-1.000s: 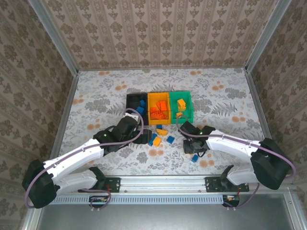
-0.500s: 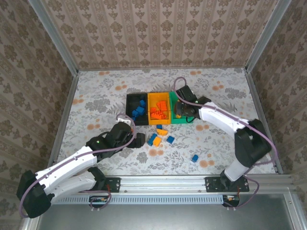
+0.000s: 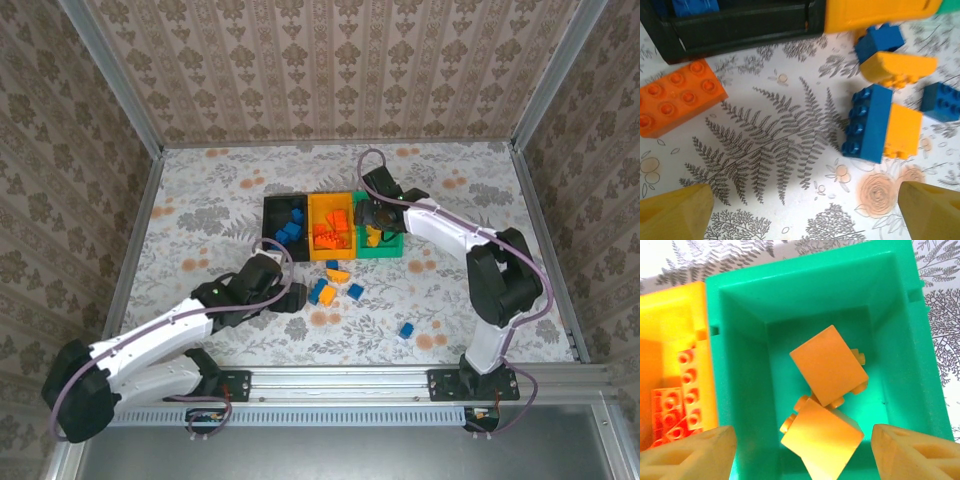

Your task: Sort the legos into containers by color

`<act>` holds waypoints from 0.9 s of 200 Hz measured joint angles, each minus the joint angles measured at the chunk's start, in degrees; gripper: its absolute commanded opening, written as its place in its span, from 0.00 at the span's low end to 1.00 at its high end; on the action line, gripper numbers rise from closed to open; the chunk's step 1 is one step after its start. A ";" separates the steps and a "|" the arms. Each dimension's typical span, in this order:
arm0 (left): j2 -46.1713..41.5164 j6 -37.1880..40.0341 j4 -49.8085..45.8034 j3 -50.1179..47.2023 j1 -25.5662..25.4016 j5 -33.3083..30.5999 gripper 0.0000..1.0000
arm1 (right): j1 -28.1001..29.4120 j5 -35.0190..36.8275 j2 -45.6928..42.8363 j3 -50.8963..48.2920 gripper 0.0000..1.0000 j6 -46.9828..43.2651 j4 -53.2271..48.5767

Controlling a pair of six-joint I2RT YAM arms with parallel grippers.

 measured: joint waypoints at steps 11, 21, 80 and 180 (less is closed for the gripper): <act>1.49 -0.04 -0.39 0.00 0.57 -0.55 0.93 | 0.02 -0.74 -2.51 -1.53 0.73 0.13 0.33; 1.90 -0.24 -0.79 -0.02 2.03 -1.11 0.95 | 0.13 -1.09 -5.01 -3.19 0.73 0.50 0.79; 1.29 -0.87 2.38 -2.91 10.45 -5.84 1.00 | 0.26 -3.56 -13.51 -10.69 0.73 1.90 2.45; 18.38 -0.83 22.34 -6.10 13.81 -9.33 1.00 | 0.26 -3.85 -19.63 -11.98 0.74 2.67 2.73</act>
